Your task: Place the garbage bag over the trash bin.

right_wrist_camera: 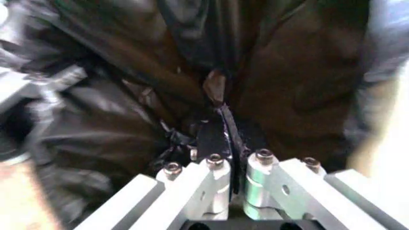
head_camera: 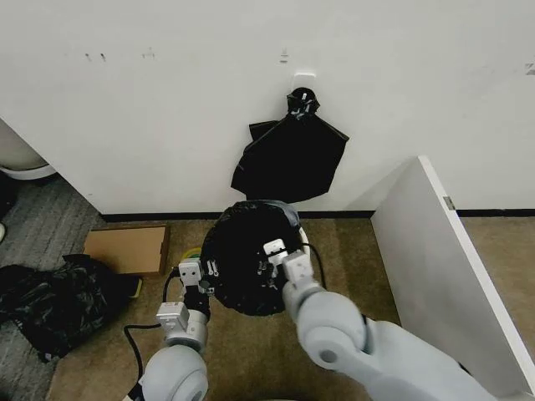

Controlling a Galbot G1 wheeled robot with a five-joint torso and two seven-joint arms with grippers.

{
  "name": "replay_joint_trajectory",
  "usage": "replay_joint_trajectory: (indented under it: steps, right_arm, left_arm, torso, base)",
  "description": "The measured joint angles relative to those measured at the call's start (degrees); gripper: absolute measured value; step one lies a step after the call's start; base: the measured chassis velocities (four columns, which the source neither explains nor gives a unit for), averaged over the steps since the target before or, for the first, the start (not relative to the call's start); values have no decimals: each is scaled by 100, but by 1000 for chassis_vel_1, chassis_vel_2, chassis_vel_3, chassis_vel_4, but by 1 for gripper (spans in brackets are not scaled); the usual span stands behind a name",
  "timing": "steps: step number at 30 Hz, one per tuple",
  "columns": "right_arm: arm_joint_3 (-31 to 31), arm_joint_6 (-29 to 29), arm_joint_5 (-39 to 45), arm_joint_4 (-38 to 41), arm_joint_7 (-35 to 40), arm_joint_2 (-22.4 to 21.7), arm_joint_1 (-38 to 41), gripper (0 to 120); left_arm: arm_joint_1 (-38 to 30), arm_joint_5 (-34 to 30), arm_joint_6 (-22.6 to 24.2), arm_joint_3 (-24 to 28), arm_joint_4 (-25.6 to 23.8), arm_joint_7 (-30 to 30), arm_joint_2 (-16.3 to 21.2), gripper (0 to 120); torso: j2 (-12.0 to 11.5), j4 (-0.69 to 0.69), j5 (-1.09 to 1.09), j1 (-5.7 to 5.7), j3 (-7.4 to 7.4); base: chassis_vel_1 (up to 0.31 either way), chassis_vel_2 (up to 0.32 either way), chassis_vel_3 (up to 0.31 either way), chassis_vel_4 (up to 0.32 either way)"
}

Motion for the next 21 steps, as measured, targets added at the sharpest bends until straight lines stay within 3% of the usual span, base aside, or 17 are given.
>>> replay_joint_trajectory:
  steps: [7, 21]
  right_arm:
    - [514, 190, -536, 783, -659, -598, -870, 1]
    - [1395, 326, -601, 1144, -714, -795, -1859, 51]
  left_arm:
    - [-108, -398, -80, -79, 74, -61, -70, 0]
    - [18, -1453, -221, -196, -278, -206, -86, 0]
  torso:
    - [1, -3, -2, 0, -1]
    - [1, 0, -1, 0, 0]
  base:
    - [0, 0, 0, 0]
    - [0, 0, 0, 0]
